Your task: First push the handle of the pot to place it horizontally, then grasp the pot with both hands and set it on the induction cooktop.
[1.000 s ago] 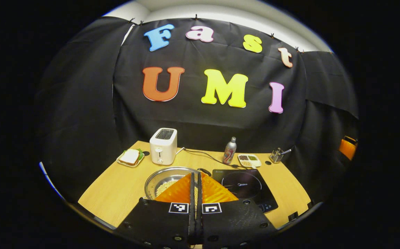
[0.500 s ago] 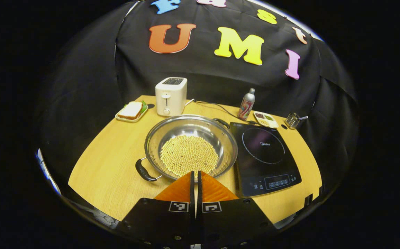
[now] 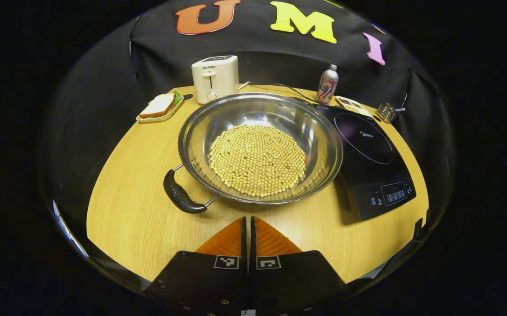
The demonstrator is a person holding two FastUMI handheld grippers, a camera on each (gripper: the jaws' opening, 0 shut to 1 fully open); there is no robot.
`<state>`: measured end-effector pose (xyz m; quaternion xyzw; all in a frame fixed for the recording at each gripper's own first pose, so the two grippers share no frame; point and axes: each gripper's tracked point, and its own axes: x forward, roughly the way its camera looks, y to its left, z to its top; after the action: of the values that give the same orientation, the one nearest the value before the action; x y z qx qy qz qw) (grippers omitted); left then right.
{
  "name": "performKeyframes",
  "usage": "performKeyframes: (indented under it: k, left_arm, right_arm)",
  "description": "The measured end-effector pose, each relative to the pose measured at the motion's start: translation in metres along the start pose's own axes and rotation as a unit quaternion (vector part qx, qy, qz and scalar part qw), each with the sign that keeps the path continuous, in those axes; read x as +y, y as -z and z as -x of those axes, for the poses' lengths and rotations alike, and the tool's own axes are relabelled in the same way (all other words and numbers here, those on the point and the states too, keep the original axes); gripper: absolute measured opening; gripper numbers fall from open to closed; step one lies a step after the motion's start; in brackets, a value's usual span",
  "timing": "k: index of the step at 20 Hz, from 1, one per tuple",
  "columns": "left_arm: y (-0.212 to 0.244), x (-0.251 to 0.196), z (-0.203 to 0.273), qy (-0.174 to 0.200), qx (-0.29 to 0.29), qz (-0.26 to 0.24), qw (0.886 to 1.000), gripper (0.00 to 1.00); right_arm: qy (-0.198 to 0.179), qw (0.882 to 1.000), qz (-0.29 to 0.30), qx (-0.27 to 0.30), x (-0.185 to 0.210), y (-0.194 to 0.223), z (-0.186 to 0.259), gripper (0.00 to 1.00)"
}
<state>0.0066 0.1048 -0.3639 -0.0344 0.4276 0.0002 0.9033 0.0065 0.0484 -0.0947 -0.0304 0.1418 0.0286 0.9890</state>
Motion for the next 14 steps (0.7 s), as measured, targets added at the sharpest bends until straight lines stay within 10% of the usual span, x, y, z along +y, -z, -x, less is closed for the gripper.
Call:
performKeyframes:
  k: [6,14]
  left_arm:
    - [0.004,0.024,-0.009,-0.017,0.015,0.007,1.0,0.11]
    - [0.006,0.043,-0.014,-0.028,0.031,0.02,0.999,0.0]
  right_arm:
    - [0.002,1.0,0.009,-0.001,0.0,-0.001,-0.006,0.97]
    - [-0.006,1.0,0.005,0.001,0.001,-0.004,-0.014,0.97]
